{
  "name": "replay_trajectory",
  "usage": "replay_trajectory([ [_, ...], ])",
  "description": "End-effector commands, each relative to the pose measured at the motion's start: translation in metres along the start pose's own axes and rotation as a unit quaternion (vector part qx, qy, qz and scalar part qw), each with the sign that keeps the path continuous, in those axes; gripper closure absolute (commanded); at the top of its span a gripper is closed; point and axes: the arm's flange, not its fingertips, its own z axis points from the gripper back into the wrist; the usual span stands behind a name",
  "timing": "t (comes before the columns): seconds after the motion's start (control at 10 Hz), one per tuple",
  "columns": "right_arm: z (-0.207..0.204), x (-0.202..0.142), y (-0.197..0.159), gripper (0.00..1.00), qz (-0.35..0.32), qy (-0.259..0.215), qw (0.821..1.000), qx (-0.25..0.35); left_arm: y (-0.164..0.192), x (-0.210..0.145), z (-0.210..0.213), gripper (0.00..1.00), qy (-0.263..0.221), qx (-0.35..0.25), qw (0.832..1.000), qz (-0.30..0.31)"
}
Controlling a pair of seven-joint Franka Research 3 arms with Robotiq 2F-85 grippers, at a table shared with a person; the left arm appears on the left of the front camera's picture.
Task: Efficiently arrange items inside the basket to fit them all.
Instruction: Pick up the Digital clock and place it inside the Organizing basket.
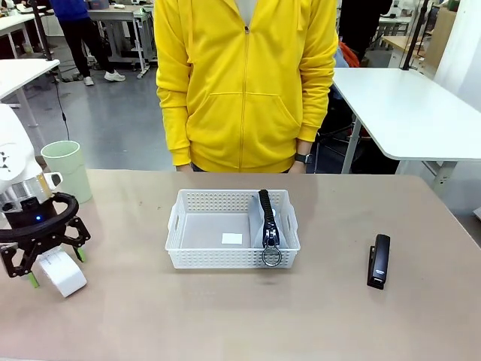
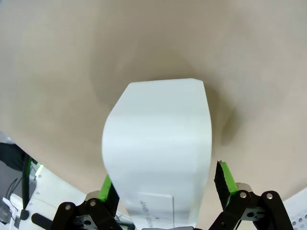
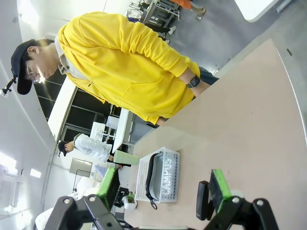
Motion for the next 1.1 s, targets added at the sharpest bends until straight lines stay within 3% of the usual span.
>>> replay_trajectory([
  [0.0,-0.0004,0.0027,0.0011,0.0,0.002,-0.006,1.0,0.01,-0.0014,-0.0044,-0.0068,0.0,-0.029,0.014,0.999,0.017],
  [0.4,-0.0004,0.0027,0.0011,0.0,0.002,-0.006,1.0,0.01,-0.0078,-0.0005,-0.0121,0.0,-0.026,0.04,0.999,0.023],
  [0.5,-0.0004,0.0027,0.0011,0.0,0.002,-0.006,1.0,0.01,-0.0079,-0.0004,-0.0119,0.42,-0.026,0.035,0.999,0.016],
  [0.6,-0.0004,0.0027,0.0011,0.0,0.002,-0.006,1.0,0.01,-0.0081,-0.0006,-0.0111,0.58,-0.023,0.034,0.999,0.012],
  [0.7,-0.0004,0.0027,0.0011,0.0,0.002,-0.006,1.0,0.01,-0.0086,-0.001,-0.0103,1.0,-0.021,0.033,0.999,0.014],
  [0.9,-0.0004,0.0027,0.0011,0.0,0.002,-0.006,1.0,0.01,-0.0087,0.0003,-0.0108,1.0,-0.017,0.032,0.999,0.013],
  [1.0,-0.0004,0.0027,0.0011,0.0,0.002,-0.006,1.0,0.01,-0.009,-0.0001,-0.0102,0.85,-0.017,0.027,0.999,0.013],
])
